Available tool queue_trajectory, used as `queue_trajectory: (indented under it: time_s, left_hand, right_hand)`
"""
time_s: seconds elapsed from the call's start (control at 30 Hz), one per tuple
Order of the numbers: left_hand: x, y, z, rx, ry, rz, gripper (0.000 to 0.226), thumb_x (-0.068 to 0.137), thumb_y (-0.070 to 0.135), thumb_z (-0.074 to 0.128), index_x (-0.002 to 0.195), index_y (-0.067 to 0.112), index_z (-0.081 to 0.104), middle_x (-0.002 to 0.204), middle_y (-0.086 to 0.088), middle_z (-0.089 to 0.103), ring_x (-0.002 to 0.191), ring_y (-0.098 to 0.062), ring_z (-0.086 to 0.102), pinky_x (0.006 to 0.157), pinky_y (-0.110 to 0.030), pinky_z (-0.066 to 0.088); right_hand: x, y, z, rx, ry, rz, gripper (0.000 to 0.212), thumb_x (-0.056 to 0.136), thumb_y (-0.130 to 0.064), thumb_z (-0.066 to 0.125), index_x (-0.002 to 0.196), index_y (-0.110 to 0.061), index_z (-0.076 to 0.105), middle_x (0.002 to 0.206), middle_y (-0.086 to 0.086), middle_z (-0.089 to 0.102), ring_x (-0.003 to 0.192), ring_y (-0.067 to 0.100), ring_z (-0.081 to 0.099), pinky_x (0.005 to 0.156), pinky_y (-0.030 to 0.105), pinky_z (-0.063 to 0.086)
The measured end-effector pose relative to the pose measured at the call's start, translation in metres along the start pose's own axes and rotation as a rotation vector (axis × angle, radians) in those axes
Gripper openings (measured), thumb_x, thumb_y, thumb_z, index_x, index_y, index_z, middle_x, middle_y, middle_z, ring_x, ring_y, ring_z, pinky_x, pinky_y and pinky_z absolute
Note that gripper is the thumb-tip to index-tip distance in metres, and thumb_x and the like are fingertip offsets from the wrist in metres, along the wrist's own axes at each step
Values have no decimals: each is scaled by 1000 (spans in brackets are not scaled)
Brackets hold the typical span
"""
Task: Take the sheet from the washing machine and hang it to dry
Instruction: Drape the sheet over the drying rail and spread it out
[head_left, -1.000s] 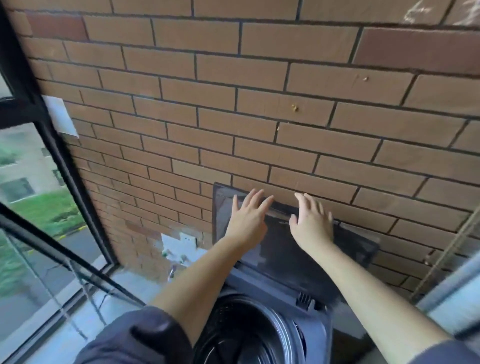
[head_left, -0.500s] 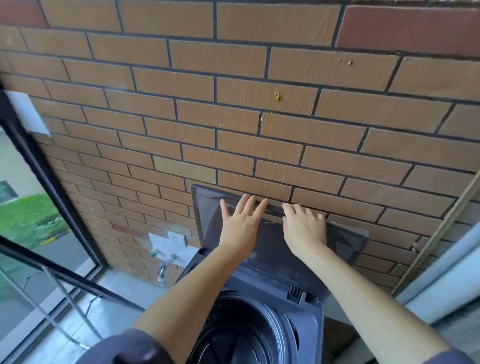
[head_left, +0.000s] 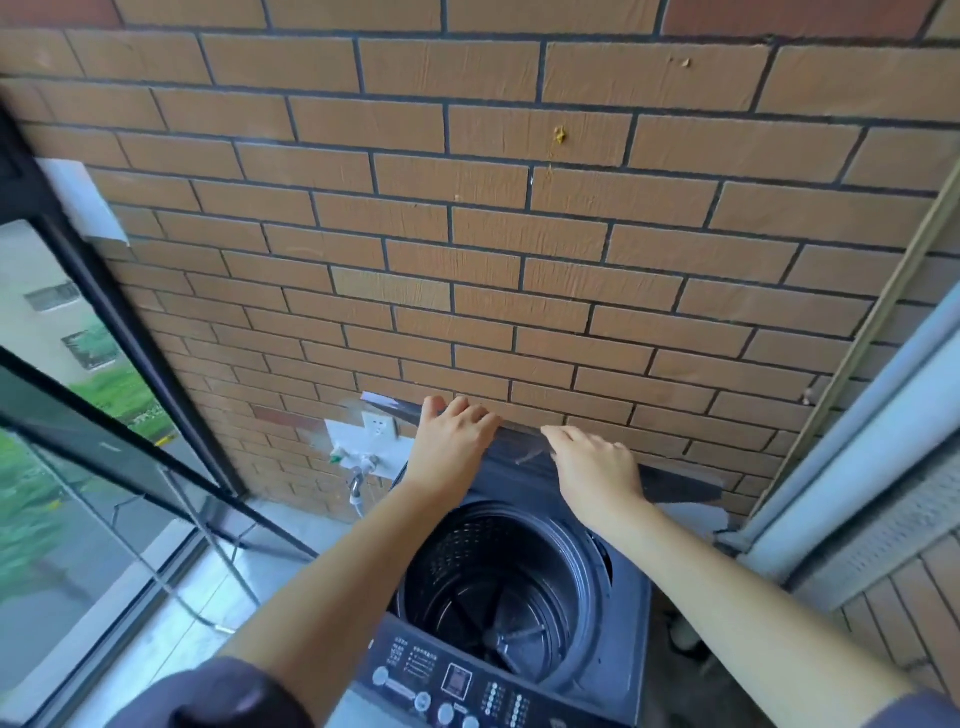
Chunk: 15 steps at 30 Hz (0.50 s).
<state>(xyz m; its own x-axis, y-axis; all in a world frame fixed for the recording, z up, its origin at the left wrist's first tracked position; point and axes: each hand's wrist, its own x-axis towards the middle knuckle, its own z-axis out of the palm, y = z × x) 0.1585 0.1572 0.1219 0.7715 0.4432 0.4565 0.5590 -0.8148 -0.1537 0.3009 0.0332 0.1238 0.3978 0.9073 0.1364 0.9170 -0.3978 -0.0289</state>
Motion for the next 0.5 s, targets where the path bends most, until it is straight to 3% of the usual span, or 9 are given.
queue_trajectory:
  time_s: [0.27,0.37,0.5]
  left_hand:
    - [-95,8,16,-30,-193,40,25,64,23,81,81,23,63,77,6,62,74,-21,57,72,-33,33]
    - [-134,16,33,-49,-323,23,23,67,27,79,85,25,64,83,7,64,77,-20,59,69,-34,39]
    - [-164,29,53,-127,-533,-52,47,52,17,85,94,27,65,95,6,61,79,-18,61,66,-32,41]
  right_hand:
    - [-66,-36,40,99,-194,22,60,93,-20,50,148,-22,26,144,-1,39,132,23,36,109,42,29]
    - [-88,-53,67,77,-277,39,67,89,-20,60,147,-21,26,143,2,39,131,25,36,109,43,28]
    - [-109,-69,107,29,-363,47,67,85,-22,65,142,-21,30,141,3,39,127,26,37,104,41,32]
